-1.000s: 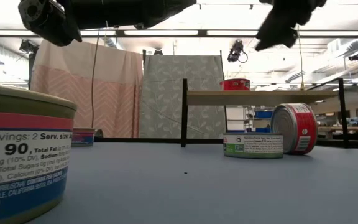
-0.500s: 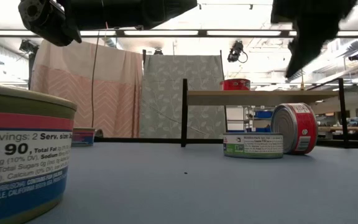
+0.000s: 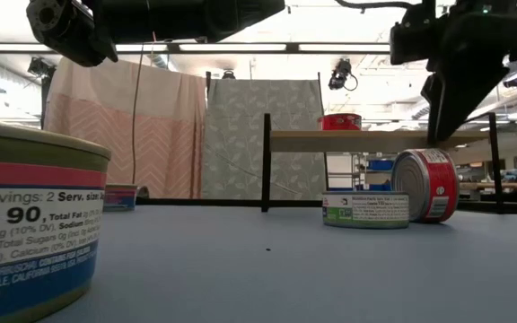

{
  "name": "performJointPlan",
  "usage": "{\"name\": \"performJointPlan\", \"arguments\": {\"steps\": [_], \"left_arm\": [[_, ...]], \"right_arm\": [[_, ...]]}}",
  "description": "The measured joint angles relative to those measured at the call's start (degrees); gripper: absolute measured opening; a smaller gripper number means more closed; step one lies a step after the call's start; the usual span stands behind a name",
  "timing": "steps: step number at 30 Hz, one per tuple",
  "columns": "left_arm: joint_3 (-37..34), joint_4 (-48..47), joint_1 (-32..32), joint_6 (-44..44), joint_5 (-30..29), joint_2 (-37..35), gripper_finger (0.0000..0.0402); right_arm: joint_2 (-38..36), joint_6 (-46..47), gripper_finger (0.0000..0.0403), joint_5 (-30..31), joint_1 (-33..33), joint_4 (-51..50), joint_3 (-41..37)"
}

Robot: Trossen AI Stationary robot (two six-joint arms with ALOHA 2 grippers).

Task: Stack canned seafood by type on shelf
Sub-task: Stack the red tuna can on top of the red tuna can on the shelf

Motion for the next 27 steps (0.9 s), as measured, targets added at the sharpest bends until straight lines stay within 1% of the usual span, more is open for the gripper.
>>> {"name": "performJointPlan", "arguments": {"steps": [4,7,9,11,15,19,23,27], "left_arm": [[0.00,0.00,0.00,0.00,0.00,0.00,0.0362],[0.00,0.00,0.00,0.00,0.02,0.00,0.0362],[0.00,0.00,0.00,0.00,0.02,0.00,0.0362],[0.00,0.00,0.00,0.00,0.02,0.00,0.0362],[0.00,0.00,0.00,0.00,0.02,0.00,0.0362],[0.00,0.00,0.00,-0.02,0.02,0.00,0.0362],[0.00,0.02,0.00,-0.02,0.02,0.00,0.0362],[0.00,0.04,0.00,-0.02,-0.05,0.00,0.0362]], "right_arm": [[-1.85,2.96,0.0313,0.60,-0.02,1.40,0.00],[-2.99,3.81,0.0317,2.80,-0.01,2.07,0.00],[-3.73,2.60,0.0317,4.58,0.14,2.15,0.00],[-4.12,-1.67,0.0313,6.31,0.36,2.84,0.00],[-4.04,-15.75,0.0301,8.20,2.05,4.57,0.00],[-3.14,-24.59,0.0288,10.92,2.89,3.81,0.00],[-2.29,-30.26,0.0279,12.97,3.04,0.09,0.00],[-1.26,-32.04,0.0275,13.29,3.40,-4.71,0.00]]}}
